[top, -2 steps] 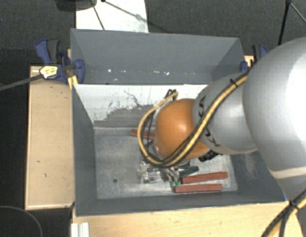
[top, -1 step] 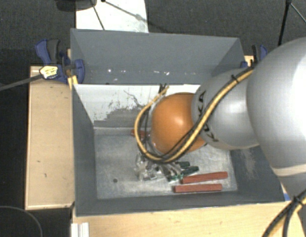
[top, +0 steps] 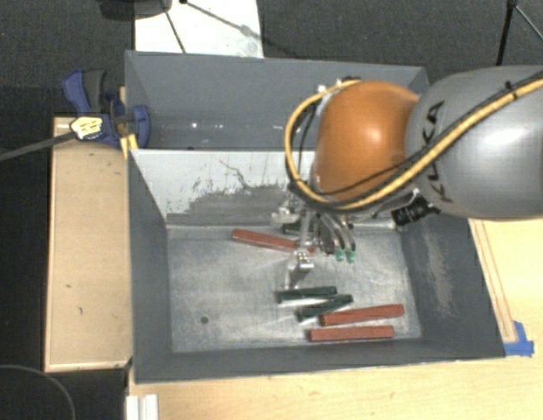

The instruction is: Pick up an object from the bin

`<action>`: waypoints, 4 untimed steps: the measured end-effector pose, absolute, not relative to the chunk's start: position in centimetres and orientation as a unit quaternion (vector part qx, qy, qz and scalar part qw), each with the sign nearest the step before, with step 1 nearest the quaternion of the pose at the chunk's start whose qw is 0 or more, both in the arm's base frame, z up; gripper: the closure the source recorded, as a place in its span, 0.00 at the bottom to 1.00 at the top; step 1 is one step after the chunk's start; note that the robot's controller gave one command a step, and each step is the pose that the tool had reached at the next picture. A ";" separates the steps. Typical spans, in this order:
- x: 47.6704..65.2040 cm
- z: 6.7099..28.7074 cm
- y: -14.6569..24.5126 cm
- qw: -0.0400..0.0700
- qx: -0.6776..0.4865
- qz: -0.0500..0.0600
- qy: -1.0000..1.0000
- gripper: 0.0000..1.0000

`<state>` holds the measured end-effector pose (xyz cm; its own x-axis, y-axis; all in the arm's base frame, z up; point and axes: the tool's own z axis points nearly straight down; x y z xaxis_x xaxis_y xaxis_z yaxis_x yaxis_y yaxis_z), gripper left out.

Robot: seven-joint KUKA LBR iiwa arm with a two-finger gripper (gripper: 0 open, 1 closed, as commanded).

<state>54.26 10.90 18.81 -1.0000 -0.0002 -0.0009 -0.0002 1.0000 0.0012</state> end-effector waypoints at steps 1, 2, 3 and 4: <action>55.5 21.8 9.8 0.004 0.039 0.001 0.999 0.00; 54.8 16.6 9.1 0.004 0.007 0.001 1.000 0.00; 54.4 14.4 8.7 0.004 -0.002 0.001 1.000 0.00; 51.2 8.7 11.1 0.002 -0.041 0.000 0.999 0.00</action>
Offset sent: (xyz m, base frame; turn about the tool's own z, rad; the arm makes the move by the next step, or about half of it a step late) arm -0.0091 -0.0337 -0.1181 -0.0949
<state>51.23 11.05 8.69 -0.9966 -0.0826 -0.0033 -0.0826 0.9966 0.0007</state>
